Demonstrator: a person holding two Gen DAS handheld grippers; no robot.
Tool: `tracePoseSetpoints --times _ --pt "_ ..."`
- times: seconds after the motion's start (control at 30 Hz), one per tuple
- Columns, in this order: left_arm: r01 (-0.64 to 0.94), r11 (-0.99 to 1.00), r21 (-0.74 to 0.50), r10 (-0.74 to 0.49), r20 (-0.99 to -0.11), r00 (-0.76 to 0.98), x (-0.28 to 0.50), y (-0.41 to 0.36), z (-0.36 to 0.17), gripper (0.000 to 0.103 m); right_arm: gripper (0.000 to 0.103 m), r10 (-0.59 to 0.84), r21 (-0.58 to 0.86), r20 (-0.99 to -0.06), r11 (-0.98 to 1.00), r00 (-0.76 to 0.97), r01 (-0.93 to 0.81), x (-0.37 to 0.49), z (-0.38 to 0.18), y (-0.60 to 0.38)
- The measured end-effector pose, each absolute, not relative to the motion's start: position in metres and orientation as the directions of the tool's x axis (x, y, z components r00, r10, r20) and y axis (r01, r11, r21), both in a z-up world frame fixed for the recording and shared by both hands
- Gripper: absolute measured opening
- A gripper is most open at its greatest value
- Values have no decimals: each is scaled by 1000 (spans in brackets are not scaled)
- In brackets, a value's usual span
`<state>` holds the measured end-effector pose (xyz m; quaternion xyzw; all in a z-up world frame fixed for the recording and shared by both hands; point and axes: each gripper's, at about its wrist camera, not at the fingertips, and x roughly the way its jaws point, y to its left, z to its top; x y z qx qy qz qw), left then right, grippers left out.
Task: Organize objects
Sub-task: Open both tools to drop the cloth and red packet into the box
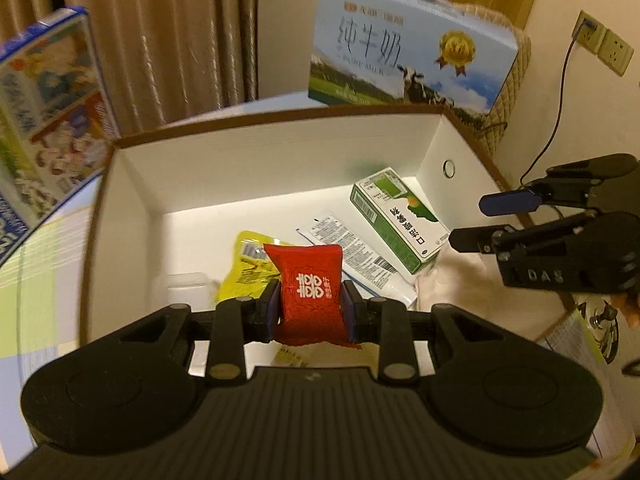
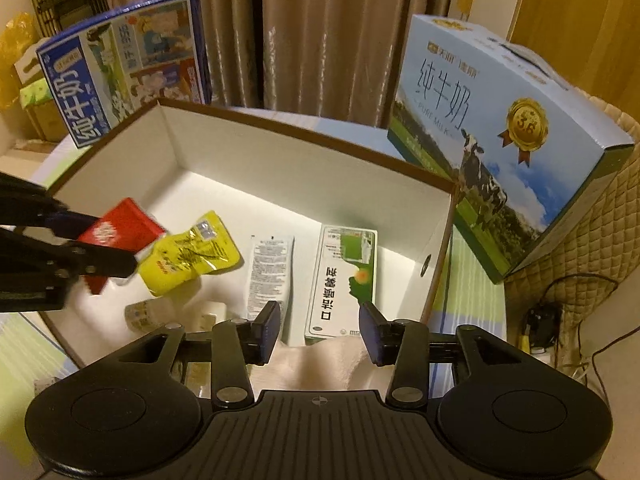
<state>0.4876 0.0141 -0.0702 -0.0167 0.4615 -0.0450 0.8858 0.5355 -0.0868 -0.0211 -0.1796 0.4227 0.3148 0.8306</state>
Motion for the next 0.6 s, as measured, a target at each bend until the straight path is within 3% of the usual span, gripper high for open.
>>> tracePoseSetpoints --times 0.47,0.6 --pt "40 992 -118 -122 -869 479 548 14 -110 27 41 379 17 -822 763 426 -646 542 -27 -92" --pt "52 995 -82 -98 -857 506 542 16 -100 41 42 400 53 -819 767 411 -640 537 -21 -96"
